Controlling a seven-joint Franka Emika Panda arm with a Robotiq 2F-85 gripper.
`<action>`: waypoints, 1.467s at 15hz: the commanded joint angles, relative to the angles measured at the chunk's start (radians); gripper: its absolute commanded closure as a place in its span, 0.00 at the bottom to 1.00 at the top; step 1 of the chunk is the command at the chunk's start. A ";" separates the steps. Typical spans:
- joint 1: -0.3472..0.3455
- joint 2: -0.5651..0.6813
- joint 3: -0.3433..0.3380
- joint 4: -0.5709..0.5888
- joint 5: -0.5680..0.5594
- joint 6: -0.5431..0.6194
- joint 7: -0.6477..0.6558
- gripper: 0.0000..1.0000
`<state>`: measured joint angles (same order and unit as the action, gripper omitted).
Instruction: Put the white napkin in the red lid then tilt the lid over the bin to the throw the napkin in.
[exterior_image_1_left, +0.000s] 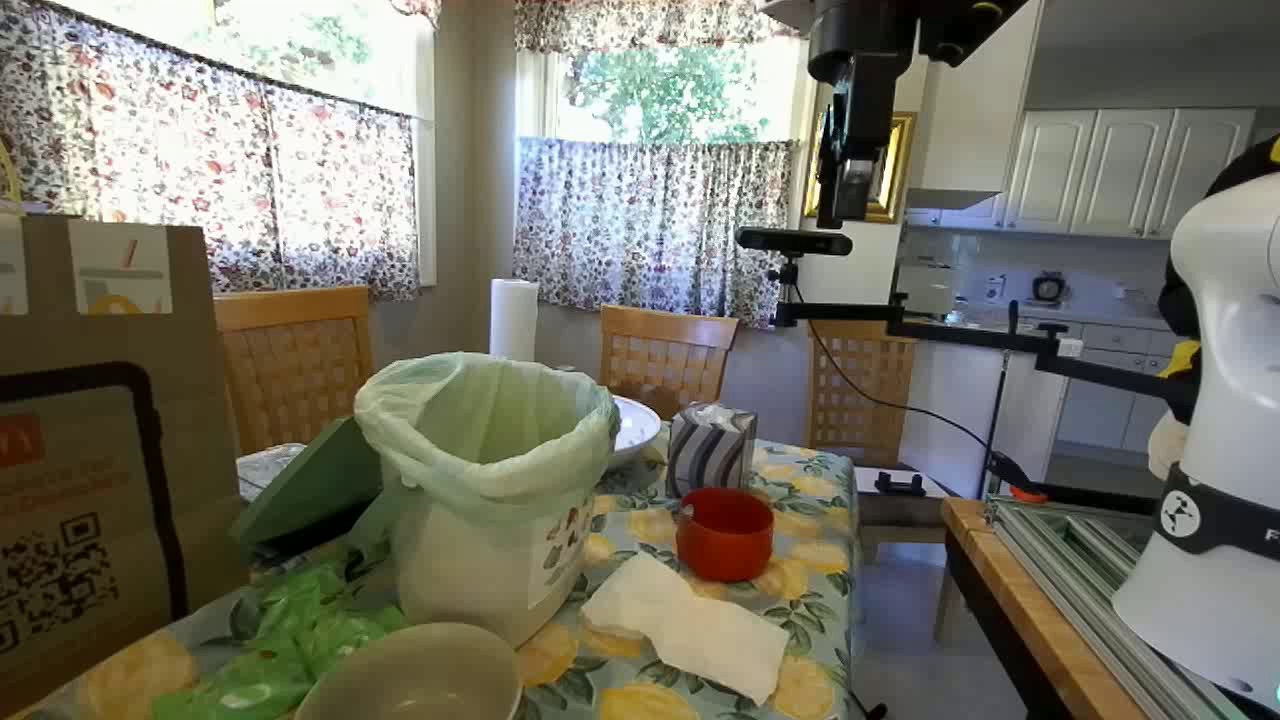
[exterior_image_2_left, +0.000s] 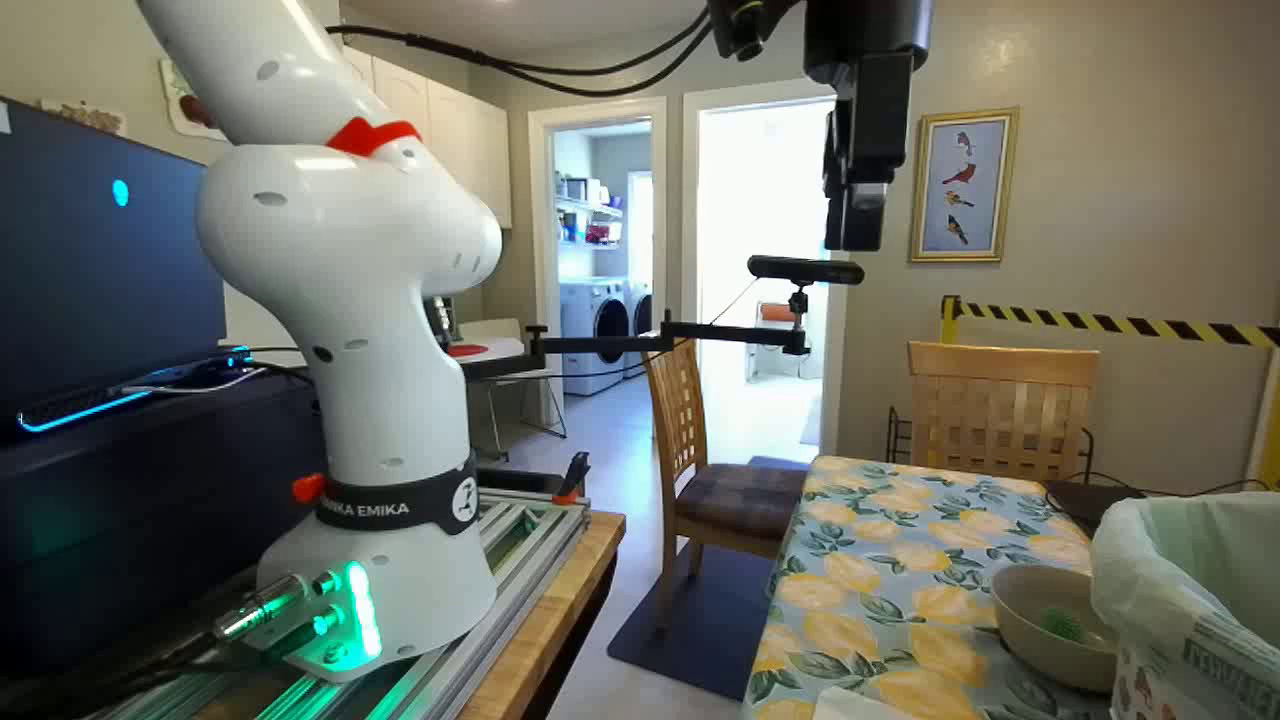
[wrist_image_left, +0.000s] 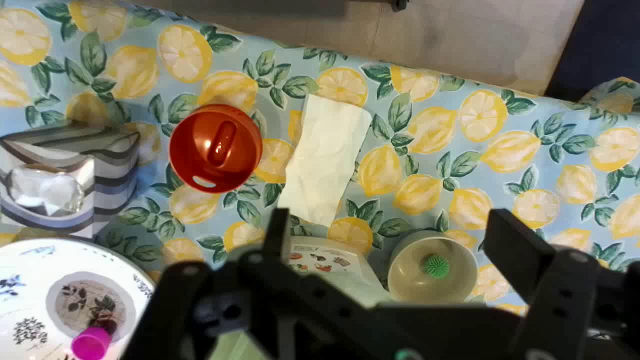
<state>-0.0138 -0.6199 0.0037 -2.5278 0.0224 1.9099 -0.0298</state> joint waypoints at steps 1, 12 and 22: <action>0.006 0.000 -0.005 0.002 -0.003 -0.002 0.003 0.00; -0.006 0.005 -0.005 0.016 0.002 -0.009 0.034 0.00; -0.092 0.475 0.005 0.094 -0.071 0.370 0.287 0.00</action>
<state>-0.1180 -0.2696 -0.0223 -2.4765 0.0089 2.1762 0.1728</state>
